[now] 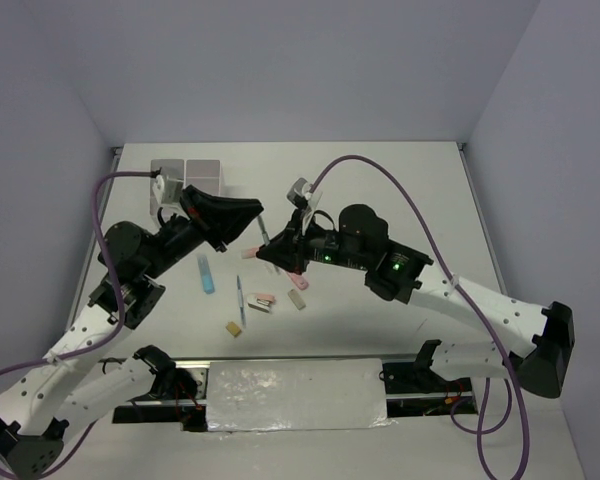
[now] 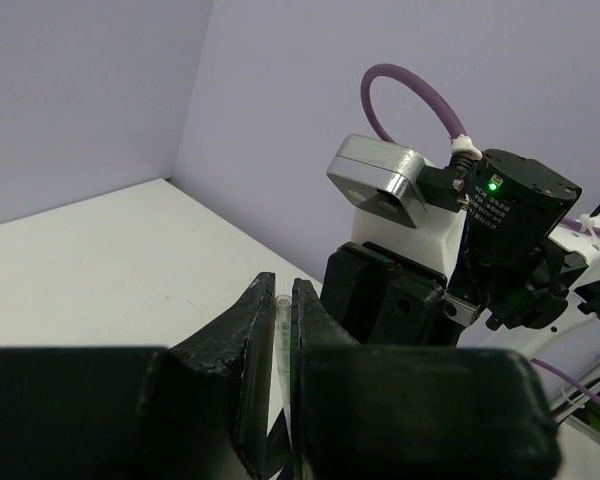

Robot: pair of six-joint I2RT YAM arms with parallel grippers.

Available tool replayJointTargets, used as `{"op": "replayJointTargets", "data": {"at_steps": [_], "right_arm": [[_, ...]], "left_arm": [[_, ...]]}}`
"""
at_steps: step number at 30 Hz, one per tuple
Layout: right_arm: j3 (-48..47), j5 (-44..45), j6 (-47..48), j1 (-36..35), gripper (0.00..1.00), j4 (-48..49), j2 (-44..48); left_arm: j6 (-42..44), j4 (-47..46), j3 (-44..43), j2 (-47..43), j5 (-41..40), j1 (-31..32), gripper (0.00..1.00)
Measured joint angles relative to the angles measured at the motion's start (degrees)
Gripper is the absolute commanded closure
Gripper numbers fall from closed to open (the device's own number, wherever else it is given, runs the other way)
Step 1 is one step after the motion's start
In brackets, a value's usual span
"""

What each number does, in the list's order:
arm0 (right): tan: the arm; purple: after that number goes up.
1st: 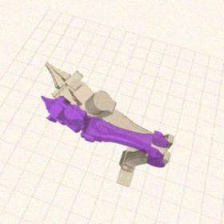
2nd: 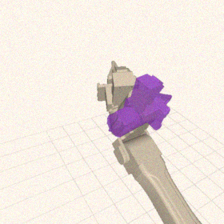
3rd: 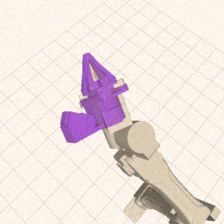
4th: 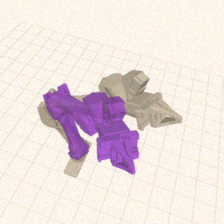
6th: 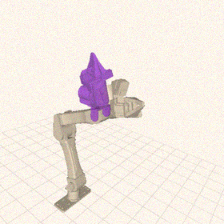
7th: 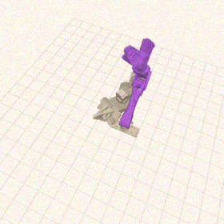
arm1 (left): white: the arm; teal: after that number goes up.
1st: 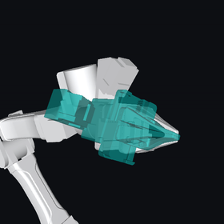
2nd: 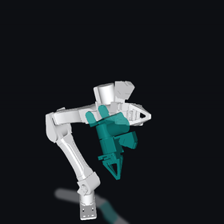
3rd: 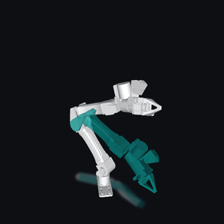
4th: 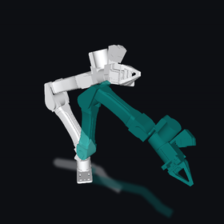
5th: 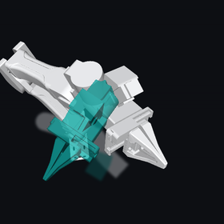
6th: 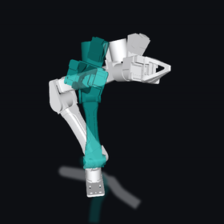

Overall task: Sort the stationery into containers
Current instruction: Close the pen cap on the pen.

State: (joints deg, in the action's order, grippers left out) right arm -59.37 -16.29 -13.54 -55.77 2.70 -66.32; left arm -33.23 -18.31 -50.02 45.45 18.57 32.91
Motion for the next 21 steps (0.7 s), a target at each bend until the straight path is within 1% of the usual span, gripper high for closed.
{"op": "replayJointTargets", "data": {"at_steps": [3, 11, 21], "right_arm": [[-0.96, 0.09, 0.68, -0.09, 1.00, -1.16, -0.42], [-5.90, 1.73, 3.80, -0.28, 1.00, -7.06, -1.66], [-15.47, 0.92, 6.95, -0.22, 1.00, -16.22, -7.43]], "left_arm": [[-0.02, -0.68, 0.55, -0.22, 0.00, -0.13, 1.00], [-0.26, -2.86, 1.55, -0.46, -0.11, -0.44, 1.00], [-1.57, -7.93, 5.11, -2.19, -3.13, -0.96, 1.00]]}}
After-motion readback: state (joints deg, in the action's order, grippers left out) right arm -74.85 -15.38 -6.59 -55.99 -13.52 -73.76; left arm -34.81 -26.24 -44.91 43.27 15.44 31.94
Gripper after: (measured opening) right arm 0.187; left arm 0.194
